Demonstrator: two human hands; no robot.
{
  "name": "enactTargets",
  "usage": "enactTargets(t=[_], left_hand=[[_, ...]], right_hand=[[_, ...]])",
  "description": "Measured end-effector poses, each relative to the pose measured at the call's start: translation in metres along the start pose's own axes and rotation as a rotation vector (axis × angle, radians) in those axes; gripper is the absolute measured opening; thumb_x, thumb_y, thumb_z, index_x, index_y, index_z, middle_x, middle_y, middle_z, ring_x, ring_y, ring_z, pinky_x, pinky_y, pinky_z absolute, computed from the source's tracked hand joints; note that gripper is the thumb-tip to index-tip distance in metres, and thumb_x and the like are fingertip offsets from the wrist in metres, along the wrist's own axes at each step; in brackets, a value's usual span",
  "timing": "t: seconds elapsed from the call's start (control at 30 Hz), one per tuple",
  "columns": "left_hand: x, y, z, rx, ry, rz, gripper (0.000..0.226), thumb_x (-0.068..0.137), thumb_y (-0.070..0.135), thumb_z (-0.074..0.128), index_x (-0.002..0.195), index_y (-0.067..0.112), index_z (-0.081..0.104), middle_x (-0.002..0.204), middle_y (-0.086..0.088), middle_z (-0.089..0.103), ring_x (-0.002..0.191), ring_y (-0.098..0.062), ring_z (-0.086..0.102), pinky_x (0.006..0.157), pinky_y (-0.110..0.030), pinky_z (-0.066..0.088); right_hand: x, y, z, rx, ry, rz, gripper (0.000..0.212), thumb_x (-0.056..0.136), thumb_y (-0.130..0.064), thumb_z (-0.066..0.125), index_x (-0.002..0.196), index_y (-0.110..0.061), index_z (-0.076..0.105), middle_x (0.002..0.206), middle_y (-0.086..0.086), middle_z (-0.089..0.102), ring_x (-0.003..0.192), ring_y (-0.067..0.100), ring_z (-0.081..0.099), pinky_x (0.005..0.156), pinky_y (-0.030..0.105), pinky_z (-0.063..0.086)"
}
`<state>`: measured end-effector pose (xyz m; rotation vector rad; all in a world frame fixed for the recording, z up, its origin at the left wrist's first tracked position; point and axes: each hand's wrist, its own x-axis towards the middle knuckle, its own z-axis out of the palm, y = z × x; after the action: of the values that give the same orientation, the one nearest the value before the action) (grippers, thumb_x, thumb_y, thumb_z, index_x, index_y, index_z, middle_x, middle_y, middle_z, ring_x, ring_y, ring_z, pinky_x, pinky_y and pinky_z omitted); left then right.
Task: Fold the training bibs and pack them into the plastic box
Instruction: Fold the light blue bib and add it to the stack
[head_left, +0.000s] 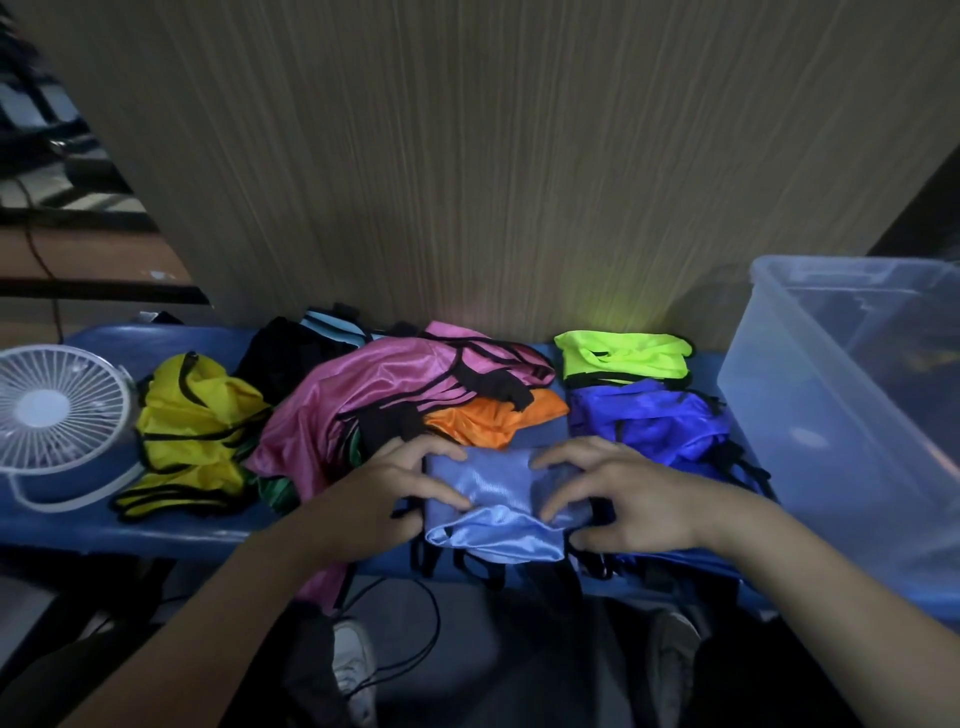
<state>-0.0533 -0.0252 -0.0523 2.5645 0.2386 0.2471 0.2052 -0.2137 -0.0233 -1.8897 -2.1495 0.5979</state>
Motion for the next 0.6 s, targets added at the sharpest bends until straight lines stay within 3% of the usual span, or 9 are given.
enactTargets(t=[0.1, 0.17, 0.23, 0.3, 0.43, 0.53, 0.6], left_hand=[[-0.008, 0.006, -0.008, -0.074, 0.005, -0.041, 0.058, 0.077, 0.006, 0.047, 0.112, 0.045, 0.073, 0.145, 0.027, 0.044, 0.109, -0.007, 0.045, 0.099, -0.021, 0.032], [-0.006, 0.013, -0.007, -0.023, 0.188, -0.021, 0.035, 0.091, 0.021, 0.051, 0.108, 0.039, 0.075, 0.136, 0.024, 0.054, 0.109, -0.009, 0.047, 0.097, -0.016, 0.032], [0.002, 0.021, 0.0, 0.036, 0.363, 0.004, 0.026, 0.096, 0.034, 0.053, 0.108, 0.031, 0.075, 0.123, 0.022, 0.061, 0.111, -0.011, 0.05, 0.098, -0.018, 0.034], [0.009, 0.022, 0.012, 0.079, 0.38, 0.035, 0.028, 0.097, 0.037, 0.056, 0.118, 0.026, 0.071, 0.126, 0.02, 0.06, 0.119, -0.011, 0.051, 0.103, -0.025, 0.036], [0.005, 0.012, 0.038, 0.221, 0.184, 0.012, 0.052, 0.103, 0.047, 0.042, 0.15, 0.026, 0.044, 0.156, 0.016, 0.039, 0.148, -0.005, 0.026, 0.12, -0.03, 0.02], [0.0, 0.006, 0.052, 0.323, 0.08, -0.018, 0.061, 0.106, 0.052, 0.024, 0.159, 0.024, 0.022, 0.166, 0.013, 0.015, 0.154, -0.005, 0.004, 0.124, -0.032, 0.006], [-0.002, 0.004, 0.057, 0.347, 0.042, -0.041, 0.064, 0.105, 0.056, 0.017, 0.16, 0.024, 0.015, 0.167, 0.013, 0.006, 0.154, -0.006, -0.002, 0.124, -0.032, 0.004]], right_hand=[[-0.003, -0.006, -0.002, -0.136, -0.073, 0.035, 0.053, 0.078, -0.077, 0.042, 0.118, -0.053, 0.066, 0.153, -0.022, 0.036, 0.143, 0.002, 0.022, 0.117, 0.035, 0.014], [0.0, -0.009, 0.0, -0.098, 0.04, -0.001, 0.053, 0.084, -0.078, 0.04, 0.109, -0.045, 0.072, 0.143, -0.018, 0.05, 0.134, 0.003, 0.038, 0.116, 0.04, 0.022], [0.006, -0.011, 0.004, -0.059, 0.216, -0.019, 0.051, 0.088, -0.074, 0.043, 0.106, -0.037, 0.074, 0.13, -0.012, 0.059, 0.122, 0.006, 0.05, 0.109, 0.042, 0.034], [0.012, -0.014, 0.008, -0.075, 0.303, 0.005, 0.05, 0.088, -0.068, 0.049, 0.122, -0.035, 0.066, 0.134, -0.008, 0.054, 0.123, 0.011, 0.05, 0.108, 0.038, 0.039], [0.014, -0.02, 0.026, -0.176, 0.067, 0.099, 0.089, 0.082, -0.082, 0.035, 0.156, -0.033, 0.025, 0.164, -0.002, 0.015, 0.151, 0.019, 0.015, 0.123, 0.036, 0.016], [0.014, -0.025, 0.033, -0.26, -0.094, 0.144, 0.103, 0.071, -0.081, 0.007, 0.16, -0.03, 0.002, 0.167, -0.003, -0.011, 0.153, 0.015, -0.011, 0.122, 0.031, -0.012], [0.015, -0.029, 0.033, -0.287, -0.129, 0.151, 0.106, 0.066, -0.079, -0.001, 0.159, -0.029, -0.004, 0.166, -0.003, -0.017, 0.153, 0.015, -0.016, 0.115, 0.027, -0.019]])
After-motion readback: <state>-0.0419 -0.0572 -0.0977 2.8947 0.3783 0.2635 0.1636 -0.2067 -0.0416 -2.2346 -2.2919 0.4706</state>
